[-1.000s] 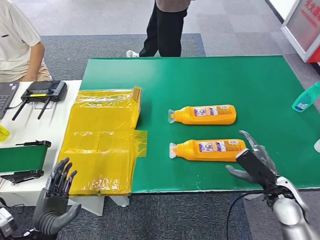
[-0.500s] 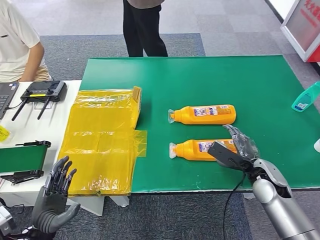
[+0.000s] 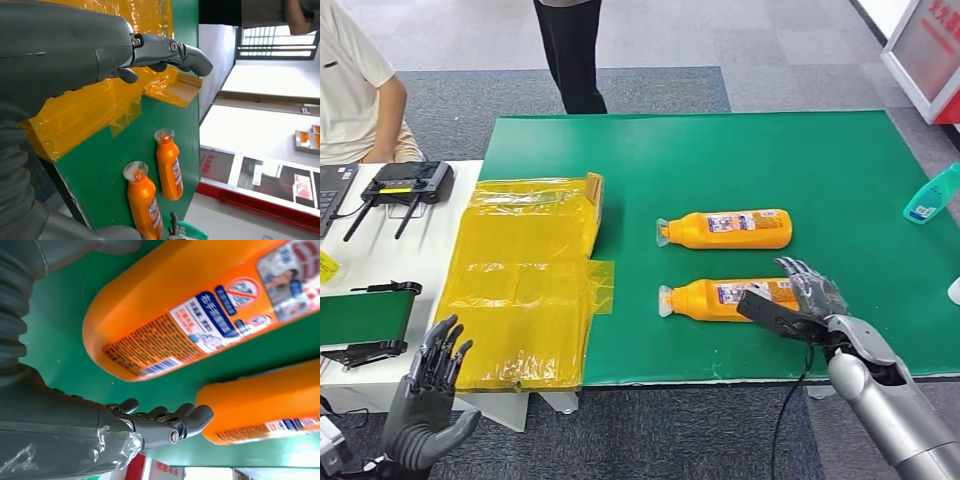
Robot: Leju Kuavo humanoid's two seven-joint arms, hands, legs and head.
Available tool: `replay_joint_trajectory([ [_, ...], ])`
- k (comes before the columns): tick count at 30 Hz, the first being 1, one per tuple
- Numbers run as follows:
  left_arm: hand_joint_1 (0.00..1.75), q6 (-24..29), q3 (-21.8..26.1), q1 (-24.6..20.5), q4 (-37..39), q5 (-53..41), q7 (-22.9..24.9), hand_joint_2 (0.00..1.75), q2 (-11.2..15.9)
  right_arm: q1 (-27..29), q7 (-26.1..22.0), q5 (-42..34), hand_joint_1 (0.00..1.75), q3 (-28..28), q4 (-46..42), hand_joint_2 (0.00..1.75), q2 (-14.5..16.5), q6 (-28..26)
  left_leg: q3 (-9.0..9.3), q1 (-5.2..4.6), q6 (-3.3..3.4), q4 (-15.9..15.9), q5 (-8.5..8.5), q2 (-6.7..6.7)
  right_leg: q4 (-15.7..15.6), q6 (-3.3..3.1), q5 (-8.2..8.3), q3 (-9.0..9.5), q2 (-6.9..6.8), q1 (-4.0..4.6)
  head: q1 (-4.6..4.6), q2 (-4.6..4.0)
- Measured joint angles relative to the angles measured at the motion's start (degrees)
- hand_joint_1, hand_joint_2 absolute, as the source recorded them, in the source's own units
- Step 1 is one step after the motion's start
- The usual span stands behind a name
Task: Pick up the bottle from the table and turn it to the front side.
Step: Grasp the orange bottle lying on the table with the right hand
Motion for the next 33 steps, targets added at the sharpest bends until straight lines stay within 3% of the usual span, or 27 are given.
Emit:
replay_joint_trajectory([
  [10, 0.00, 0.4, -0.3, 0.4, -0.4, 0.9, -0.2, 1.75, 0.4, -0.9, -0.4, 2.0, 0.00, 2.2, 3.1, 1.75, -0.3, 0.0, 0.00, 0.00, -0.01, 0.0, 0.01, 0.00, 0.0, 0.00, 0.00, 0.01, -0.01, 0.00, -0.01, 0.00],
  [16, 0.00, 3.7, -0.3, 0.3, -0.4, -4.2, -0.2, 1.75, 0.4, -1.5, -0.4, 2.1, 0.00, 3.6, 4.6, 1.75, -0.1, -0.5, -0.01, 0.00, -0.01, 0.0, 0.01, -0.01, 0.0, 0.01, 0.01, 0.01, -0.01, 0.00, 0.00, 0.00],
  [28, 0.00, 2.9, -0.4, 0.4, -0.3, -3.0, -0.4, 1.75, 0.5, -1.7, -0.4, 2.7, 0.00, 4.7, 5.8, 1.75, 0.6, -1.9, 0.00, 0.00, -0.01, 0.0, 0.01, -0.01, 0.0, 0.01, 0.01, 0.01, 0.00, 0.00, 0.00, 0.00],
  [31, 0.00, 2.9, -0.4, 0.4, -0.3, -2.9, -0.4, 1.75, 0.4, -1.7, -0.4, 2.8, 0.04, 4.7, 5.9, 1.75, 0.9, -2.0, 0.00, 0.00, -0.01, 0.0, 0.01, 0.00, 0.0, 0.01, 0.01, 0.01, 0.00, 0.00, 0.00, 0.00],
  [33, 0.00, 2.9, -0.4, 0.4, -0.3, -2.8, -0.4, 1.75, 0.3, -1.5, -0.5, 2.9, 0.20, 4.7, 6.0, 1.75, 1.0, -2.2, 0.01, 0.00, -0.01, 0.0, 0.01, 0.00, 0.0, 0.01, 0.01, 0.01, 0.00, 0.00, 0.00, 0.00],
])
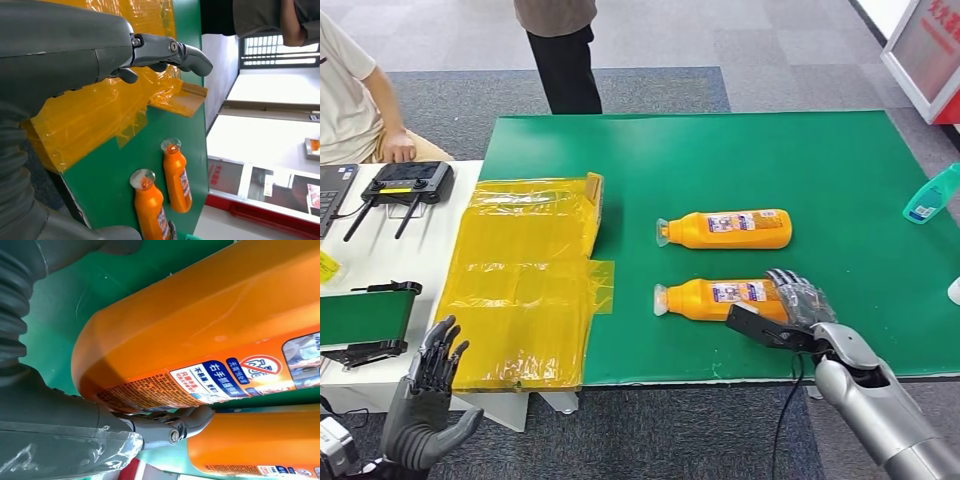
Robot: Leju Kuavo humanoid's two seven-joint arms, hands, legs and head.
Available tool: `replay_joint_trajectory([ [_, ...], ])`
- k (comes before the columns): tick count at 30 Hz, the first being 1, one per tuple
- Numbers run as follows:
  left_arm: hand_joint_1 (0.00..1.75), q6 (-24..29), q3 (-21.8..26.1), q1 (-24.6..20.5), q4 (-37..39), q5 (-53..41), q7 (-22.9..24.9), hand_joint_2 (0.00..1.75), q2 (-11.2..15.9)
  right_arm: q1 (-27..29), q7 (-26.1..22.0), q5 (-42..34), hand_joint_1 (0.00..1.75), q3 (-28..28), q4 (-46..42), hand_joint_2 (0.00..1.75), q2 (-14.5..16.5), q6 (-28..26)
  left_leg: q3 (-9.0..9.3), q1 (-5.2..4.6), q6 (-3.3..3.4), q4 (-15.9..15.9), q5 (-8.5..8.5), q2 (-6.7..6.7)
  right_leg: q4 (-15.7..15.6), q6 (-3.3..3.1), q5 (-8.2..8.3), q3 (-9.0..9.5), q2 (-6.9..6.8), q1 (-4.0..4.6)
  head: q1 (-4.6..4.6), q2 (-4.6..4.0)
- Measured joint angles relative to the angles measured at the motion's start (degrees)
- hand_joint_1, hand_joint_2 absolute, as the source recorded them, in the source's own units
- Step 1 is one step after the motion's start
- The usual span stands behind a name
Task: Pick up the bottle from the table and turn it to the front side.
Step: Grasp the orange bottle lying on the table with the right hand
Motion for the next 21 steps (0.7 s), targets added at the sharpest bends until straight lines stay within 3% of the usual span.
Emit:
replay_joint_trajectory([
  [1, 0.00, 0.0, 0.0, 0.0, 0.0, 0.0, 0.0, 1.75, -0.1, 0.2, 0.0, 0.0, 0.31, -0.1, 0.0, 1.75, 0.0, -0.1, 0.01, 0.00, 0.00, 0.0, 0.00, 0.00, 0.0, 0.00, 0.00, 0.00, 0.00, 0.00, 0.00, 0.00],
  [5, 0.00, 0.1, 0.0, 0.2, 0.0, -0.6, 0.0, 1.75, -0.9, 2.1, -0.5, -0.6, 1.64, -1.0, -0.6, 1.75, -0.3, -1.2, 0.02, 0.00, 0.02, 0.0, -0.02, 0.00, 0.0, 0.01, -0.01, 0.01, 0.00, 0.00, -0.01, 0.00],
  [6, 0.00, 0.1, 0.0, 0.4, 0.0, -0.9, 0.0, 1.75, -1.1, 2.7, -0.7, -0.8, 1.71, -1.4, -1.0, 1.75, -0.4, -1.4, 0.03, 0.00, 0.03, 0.0, -0.02, 0.00, 0.0, 0.02, -0.02, 0.01, 0.00, 0.00, 0.00, 0.00],
  [21, 0.00, 1.0, -0.5, 1.1, 0.0, -1.3, 0.0, 1.75, -2.0, 6.8, -2.4, 1.2, 1.75, -4.3, -4.5, 1.75, -0.9, -3.0, 0.11, 0.00, 0.01, 0.0, -0.02, 0.00, 0.0, 0.02, -0.02, 0.10, 0.00, 0.00, -0.01, 0.00],
])
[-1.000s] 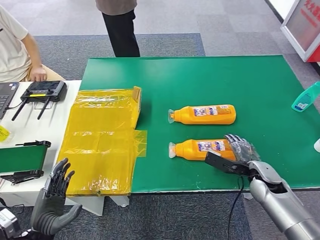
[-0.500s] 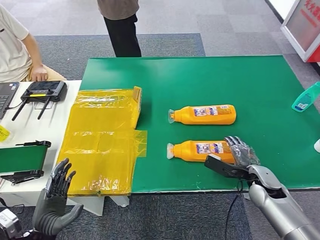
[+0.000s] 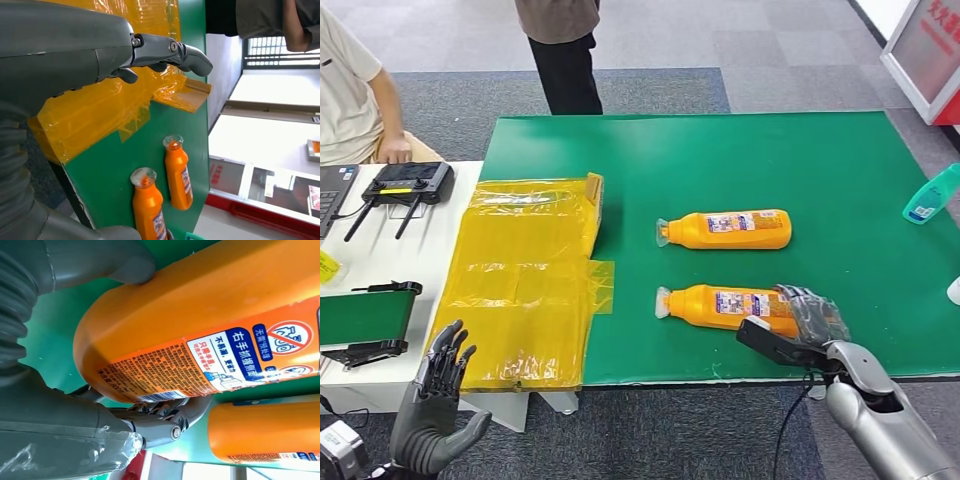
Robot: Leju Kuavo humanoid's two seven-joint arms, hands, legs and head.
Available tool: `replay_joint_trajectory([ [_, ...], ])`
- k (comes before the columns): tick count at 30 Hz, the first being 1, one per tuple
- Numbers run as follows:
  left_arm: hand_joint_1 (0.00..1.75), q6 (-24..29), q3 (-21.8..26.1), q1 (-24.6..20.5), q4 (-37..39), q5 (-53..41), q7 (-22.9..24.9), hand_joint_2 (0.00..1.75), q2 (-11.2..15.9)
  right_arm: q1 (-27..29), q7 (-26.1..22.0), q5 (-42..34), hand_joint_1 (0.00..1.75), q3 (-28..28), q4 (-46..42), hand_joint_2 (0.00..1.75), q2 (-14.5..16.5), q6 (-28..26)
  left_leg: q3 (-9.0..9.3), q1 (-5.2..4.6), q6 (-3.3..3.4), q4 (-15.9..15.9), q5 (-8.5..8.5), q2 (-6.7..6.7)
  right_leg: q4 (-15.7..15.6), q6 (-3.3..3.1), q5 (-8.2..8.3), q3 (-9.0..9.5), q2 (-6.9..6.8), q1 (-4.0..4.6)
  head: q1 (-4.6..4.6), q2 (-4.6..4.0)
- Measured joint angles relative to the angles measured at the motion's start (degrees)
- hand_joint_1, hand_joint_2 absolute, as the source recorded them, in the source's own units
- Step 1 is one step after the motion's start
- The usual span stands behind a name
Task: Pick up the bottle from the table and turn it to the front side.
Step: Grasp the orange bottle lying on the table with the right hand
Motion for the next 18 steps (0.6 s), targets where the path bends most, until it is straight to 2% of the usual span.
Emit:
replay_joint_trajectory([
  [7, 0.00, -0.9, -0.7, -0.4, 0.0, 1.1, 0.0, 1.75, -0.3, 1.3, -2.7, -3.8, 1.75, -0.6, -0.9, 1.75, 1.4, 0.2, 0.01, 0.00, 0.00, 0.0, 0.00, 0.00, 0.0, 0.00, 0.00, -0.01, 0.01, 0.00, 0.00, 0.00],
  [12, 0.00, 1.8, -4.1, -2.0, 0.0, 1.5, 0.2, 1.75, -0.2, 2.0, -5.5, -8.6, 1.75, -0.9, -1.8, 1.75, 4.0, 0.8, 0.02, 0.01, -0.02, 0.0, 0.01, 0.00, 0.0, -0.03, 0.02, -0.01, 0.02, 0.01, 0.00, 0.00],
  [18, 0.00, 3.4, -7.4, -3.1, -0.1, 2.9, 0.3, 1.75, 0.7, 2.8, -6.5, -11.6, 1.75, -0.8, -3.0, 1.75, 6.9, 1.3, 0.00, 0.00, -0.03, 0.0, 0.03, 0.00, 0.0, -0.03, 0.03, -0.02, 0.01, 0.01, 0.01, 0.00],
])
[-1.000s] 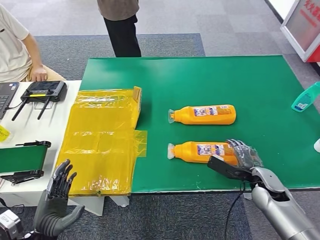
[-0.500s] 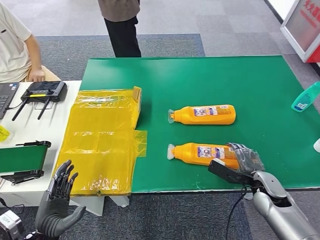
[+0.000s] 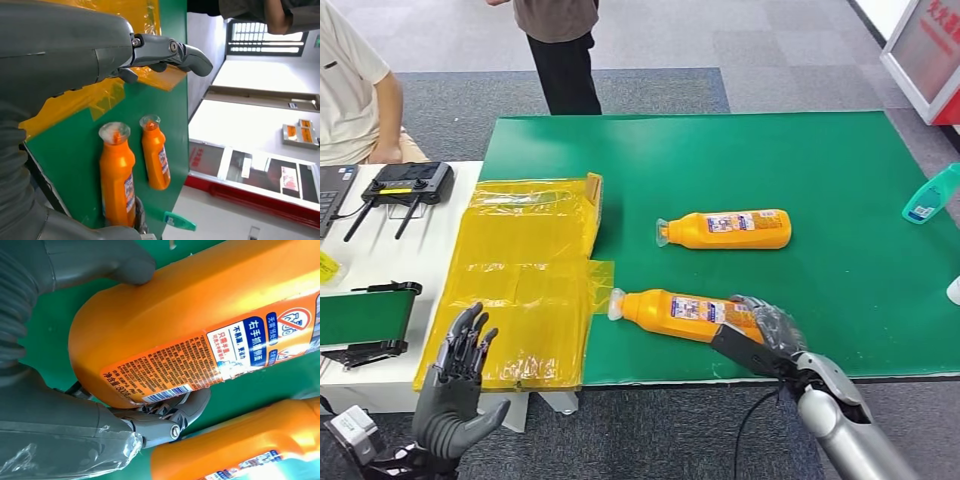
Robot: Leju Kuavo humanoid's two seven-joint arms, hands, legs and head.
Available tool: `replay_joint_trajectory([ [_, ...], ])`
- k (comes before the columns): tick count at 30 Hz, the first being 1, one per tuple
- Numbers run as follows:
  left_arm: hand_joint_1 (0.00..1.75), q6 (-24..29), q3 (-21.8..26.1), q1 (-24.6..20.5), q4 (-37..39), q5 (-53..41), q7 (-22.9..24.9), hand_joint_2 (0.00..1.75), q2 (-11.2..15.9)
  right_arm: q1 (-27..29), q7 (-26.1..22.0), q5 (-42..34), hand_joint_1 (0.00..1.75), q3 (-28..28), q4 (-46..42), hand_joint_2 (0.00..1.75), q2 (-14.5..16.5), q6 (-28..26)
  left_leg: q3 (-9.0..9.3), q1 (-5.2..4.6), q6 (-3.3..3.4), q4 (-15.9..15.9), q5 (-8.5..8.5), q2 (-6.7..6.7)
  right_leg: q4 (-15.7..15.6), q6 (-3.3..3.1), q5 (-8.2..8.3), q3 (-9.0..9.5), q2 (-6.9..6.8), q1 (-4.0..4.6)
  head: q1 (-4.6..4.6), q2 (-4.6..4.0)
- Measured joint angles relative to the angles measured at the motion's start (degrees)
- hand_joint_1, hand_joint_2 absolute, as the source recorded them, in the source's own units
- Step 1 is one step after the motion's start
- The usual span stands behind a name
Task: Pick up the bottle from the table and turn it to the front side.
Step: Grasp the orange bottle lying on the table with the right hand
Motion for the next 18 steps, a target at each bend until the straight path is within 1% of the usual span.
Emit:
replay_joint_trajectory([
  [7, 0.00, 1.3, -1.9, -0.3, -0.2, 0.9, 0.5, 1.75, 1.2, 2.3, -2.3, -7.0, 1.75, -0.7, -3.4, 1.75, 2.5, 1.5, -0.03, 0.00, 0.01, 0.0, -0.02, 0.00, 0.0, 0.00, -0.02, -0.03, 0.00, -0.01, 0.00, 0.00],
  [10, 0.00, 1.4, -2.2, -0.3, -0.3, 1.1, 0.8, 1.75, 1.4, 3.4, -3.0, -10.0, 1.75, -1.2, -5.6, 1.75, 4.0, 2.6, -0.03, 0.00, 0.00, 0.0, -0.04, 0.00, 0.0, -0.02, -0.05, -0.04, 0.00, 0.00, 0.00, 0.00],
  [15, 0.00, 1.2, -2.4, -0.3, -0.3, 1.1, 0.8, 1.75, 1.6, 4.6, -3.8, -12.7, 1.75, -1.5, -7.8, 1.75, 6.2, 3.6, -0.03, 0.00, 0.00, 0.0, -0.04, 0.00, 0.0, -0.03, -0.07, -0.04, 0.00, 0.00, 0.00, 0.00],
  [18, 0.00, 1.1, -2.5, -0.3, -0.5, 1.4, 0.8, 1.75, 1.7, 5.7, -4.9, -16.0, 1.75, -2.0, -9.3, 1.75, 7.9, 4.4, -0.03, 0.00, 0.00, 0.0, -0.05, 0.00, 0.0, -0.03, -0.07, -0.04, 0.00, 0.00, 0.00, 0.00],
])
